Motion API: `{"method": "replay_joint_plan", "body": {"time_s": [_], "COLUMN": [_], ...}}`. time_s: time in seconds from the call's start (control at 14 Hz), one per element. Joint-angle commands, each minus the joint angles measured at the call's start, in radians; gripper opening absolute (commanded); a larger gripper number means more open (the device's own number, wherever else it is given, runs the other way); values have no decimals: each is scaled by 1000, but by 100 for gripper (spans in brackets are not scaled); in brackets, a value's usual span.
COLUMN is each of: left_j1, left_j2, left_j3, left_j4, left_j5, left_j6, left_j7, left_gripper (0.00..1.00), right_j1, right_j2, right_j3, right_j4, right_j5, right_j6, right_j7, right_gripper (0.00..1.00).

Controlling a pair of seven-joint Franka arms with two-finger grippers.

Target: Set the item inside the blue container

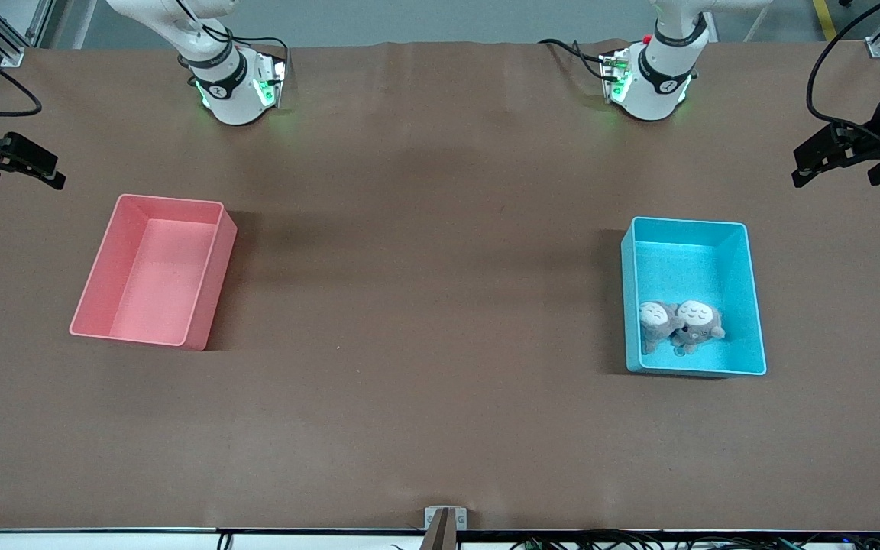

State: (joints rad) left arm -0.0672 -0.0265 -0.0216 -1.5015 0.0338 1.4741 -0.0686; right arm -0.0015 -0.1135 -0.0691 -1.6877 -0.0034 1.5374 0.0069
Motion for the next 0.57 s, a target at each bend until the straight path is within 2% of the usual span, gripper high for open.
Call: {"method": "replay_joint_plan", "body": {"time_s": [0.0, 0.5], "left_j1": [-13, -17], "left_j2": [-30, -30], "left_j3": [6, -9], "left_j4": [-43, -52], "left_j5": [-22, -26], "left_j6": [5, 6], "left_j7": [13, 12], "left_gripper": [100, 100], "right_j1": [3, -11], "right_j2": [-26, -26], "right_j3": [0, -8], "right_j4": [-20, -10], "right_j5": [-17, -17], "right_j6": [0, -16], "right_j7": [1, -8], "right_gripper": [100, 100]}}
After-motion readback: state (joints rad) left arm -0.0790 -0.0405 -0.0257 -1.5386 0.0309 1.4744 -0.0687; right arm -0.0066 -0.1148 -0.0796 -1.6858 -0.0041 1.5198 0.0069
